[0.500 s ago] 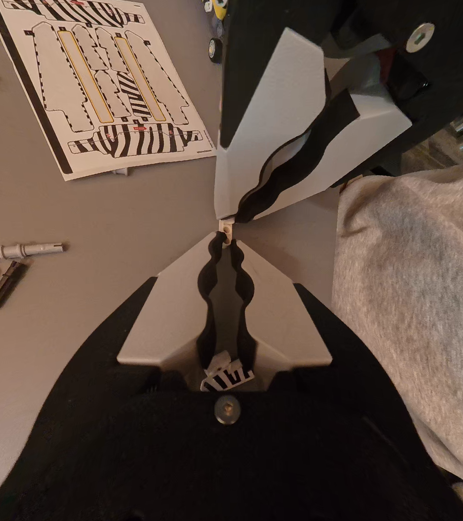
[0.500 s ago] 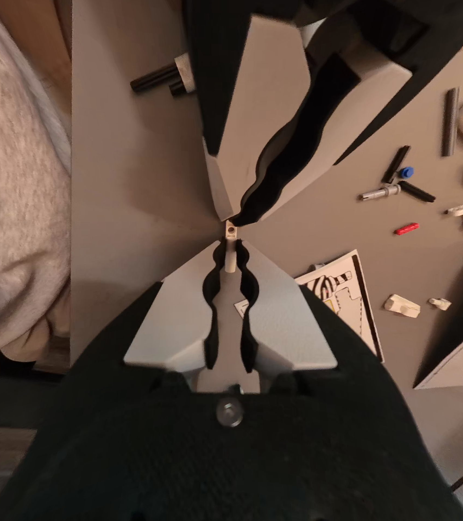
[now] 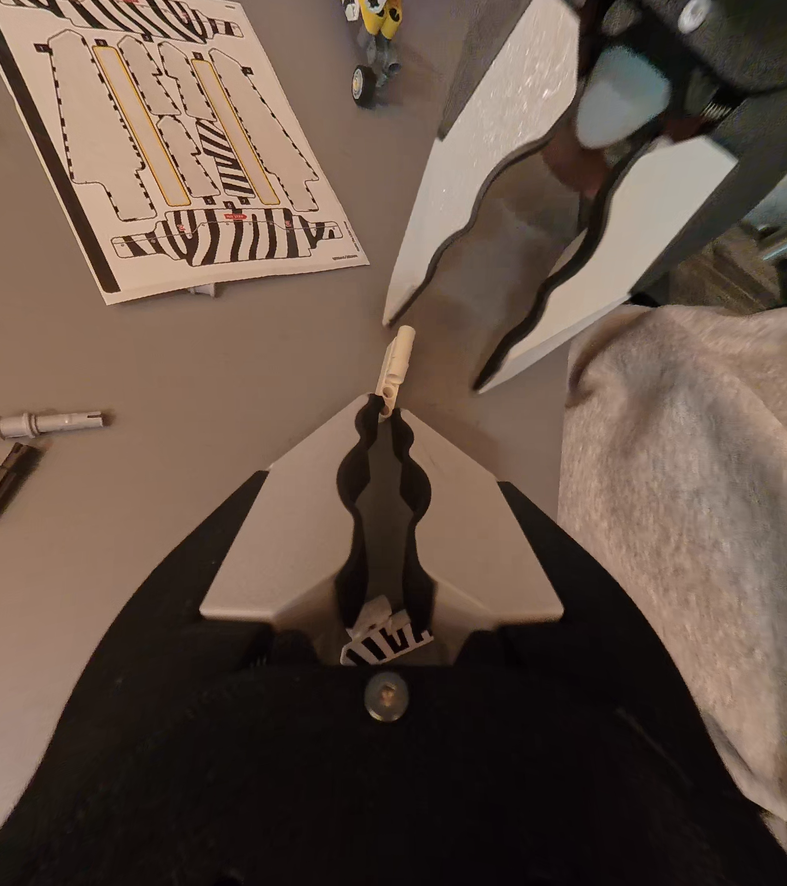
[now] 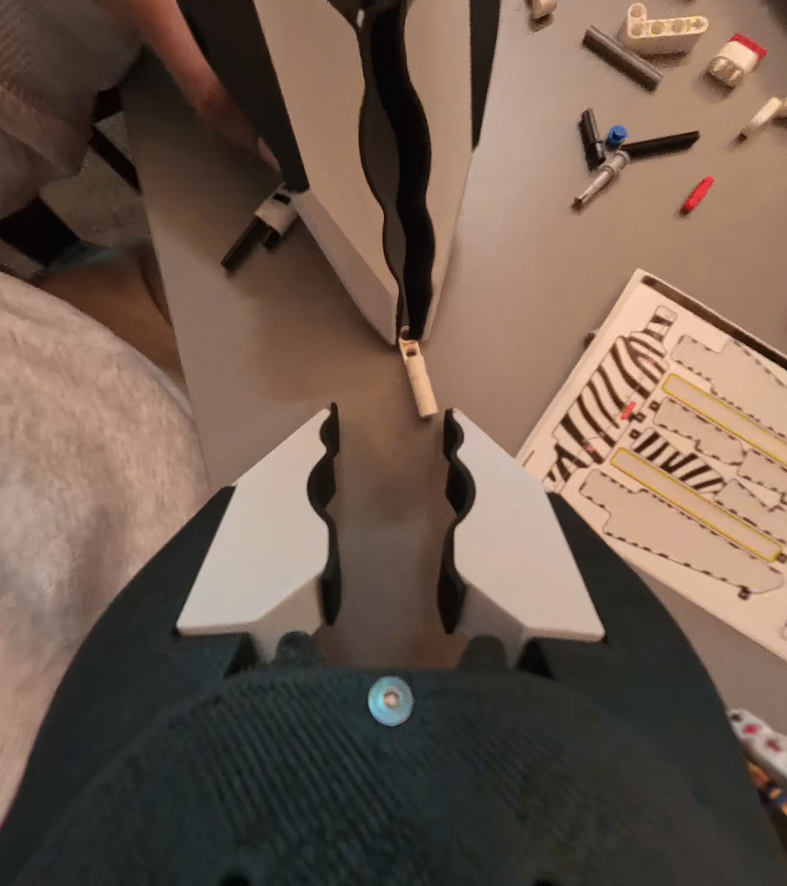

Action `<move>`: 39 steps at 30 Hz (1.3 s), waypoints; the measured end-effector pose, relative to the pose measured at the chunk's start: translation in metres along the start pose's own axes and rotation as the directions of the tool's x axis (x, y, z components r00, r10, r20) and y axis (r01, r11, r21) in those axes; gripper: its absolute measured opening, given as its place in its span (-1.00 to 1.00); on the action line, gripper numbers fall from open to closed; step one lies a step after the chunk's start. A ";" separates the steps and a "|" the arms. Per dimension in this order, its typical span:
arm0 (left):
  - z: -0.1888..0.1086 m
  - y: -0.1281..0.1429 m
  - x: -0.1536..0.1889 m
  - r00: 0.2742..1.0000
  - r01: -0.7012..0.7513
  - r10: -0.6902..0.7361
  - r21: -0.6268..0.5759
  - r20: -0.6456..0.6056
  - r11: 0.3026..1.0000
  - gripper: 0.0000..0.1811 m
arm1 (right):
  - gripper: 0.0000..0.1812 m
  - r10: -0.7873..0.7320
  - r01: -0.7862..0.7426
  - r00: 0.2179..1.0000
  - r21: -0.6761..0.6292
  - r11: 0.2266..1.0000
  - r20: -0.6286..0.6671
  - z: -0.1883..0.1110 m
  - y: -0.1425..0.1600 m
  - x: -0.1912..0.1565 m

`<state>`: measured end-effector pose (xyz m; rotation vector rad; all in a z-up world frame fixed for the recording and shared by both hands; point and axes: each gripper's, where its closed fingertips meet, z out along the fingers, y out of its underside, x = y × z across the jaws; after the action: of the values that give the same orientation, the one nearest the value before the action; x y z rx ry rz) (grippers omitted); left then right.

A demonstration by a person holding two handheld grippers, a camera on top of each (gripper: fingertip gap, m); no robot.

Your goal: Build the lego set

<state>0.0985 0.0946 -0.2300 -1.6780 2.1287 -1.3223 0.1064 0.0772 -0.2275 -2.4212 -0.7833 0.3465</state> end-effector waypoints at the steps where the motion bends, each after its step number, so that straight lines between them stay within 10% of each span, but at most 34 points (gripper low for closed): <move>1: 0.000 0.000 0.000 1.000 -0.004 0.004 -0.001 0.000 1.000 -0.96 | -0.54 -0.001 0.002 0.999 0.023 1.000 -0.032 0.004 0.002 0.003; 7: 0.001 0.001 0.004 0.999 -0.034 0.034 -0.009 -0.001 0.999 -0.95 | -0.93 -0.018 0.029 0.999 0.220 0.975 -0.051 0.016 -0.013 0.002; 18: 0.004 0.000 0.010 0.999 -0.048 0.048 0.003 0.009 0.999 -0.95 | -0.90 -0.020 0.023 1.000 0.223 0.975 -0.018 0.015 -0.012 0.000; 22: 0.006 0.000 0.010 0.999 -0.039 0.039 -0.003 0.000 0.999 -0.95 | -0.58 0.015 -0.022 0.999 0.242 0.970 0.032 0.013 -0.014 -0.001; 39: 0.003 -0.009 0.024 0.996 -0.045 0.049 0.061 -0.074 0.997 -0.75 | -0.80 -0.033 0.052 0.998 0.319 0.946 -0.062 -0.010 -0.005 0.003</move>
<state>0.0975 0.0734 -0.2163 -1.5702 2.1325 -1.4424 0.1104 0.0782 -0.2164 -2.0977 -0.6942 0.3574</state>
